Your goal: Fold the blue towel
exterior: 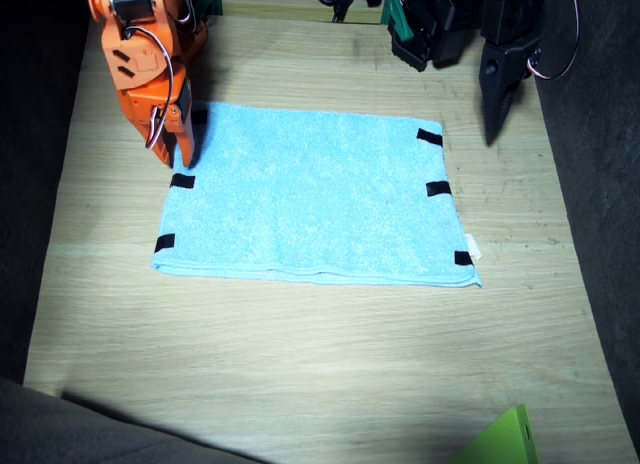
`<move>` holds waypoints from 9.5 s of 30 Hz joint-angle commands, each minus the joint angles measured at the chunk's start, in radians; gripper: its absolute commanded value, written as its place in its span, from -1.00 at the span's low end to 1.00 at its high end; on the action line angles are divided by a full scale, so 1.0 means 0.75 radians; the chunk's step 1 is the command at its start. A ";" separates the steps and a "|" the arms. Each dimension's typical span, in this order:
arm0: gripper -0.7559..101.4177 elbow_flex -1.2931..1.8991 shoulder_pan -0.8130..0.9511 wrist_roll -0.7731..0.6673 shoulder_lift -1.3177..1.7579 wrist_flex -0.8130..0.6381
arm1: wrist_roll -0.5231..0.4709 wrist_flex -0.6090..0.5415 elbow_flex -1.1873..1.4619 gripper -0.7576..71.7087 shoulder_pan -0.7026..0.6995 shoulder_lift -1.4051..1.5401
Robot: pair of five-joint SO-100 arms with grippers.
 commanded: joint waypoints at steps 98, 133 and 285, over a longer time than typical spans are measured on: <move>-0.90 0.074 -0.010 0.022 0.112 -0.018 | 0.025 0.955 -1.424 -0.98 0.446 -0.667; -0.91 0.092 -0.016 0.025 0.151 -0.010 | -0.256 0.957 -2.172 -0.98 0.785 -1.223; -0.79 0.108 -0.020 0.022 0.190 0.000 | -0.112 0.961 -2.712 -0.98 1.184 -1.912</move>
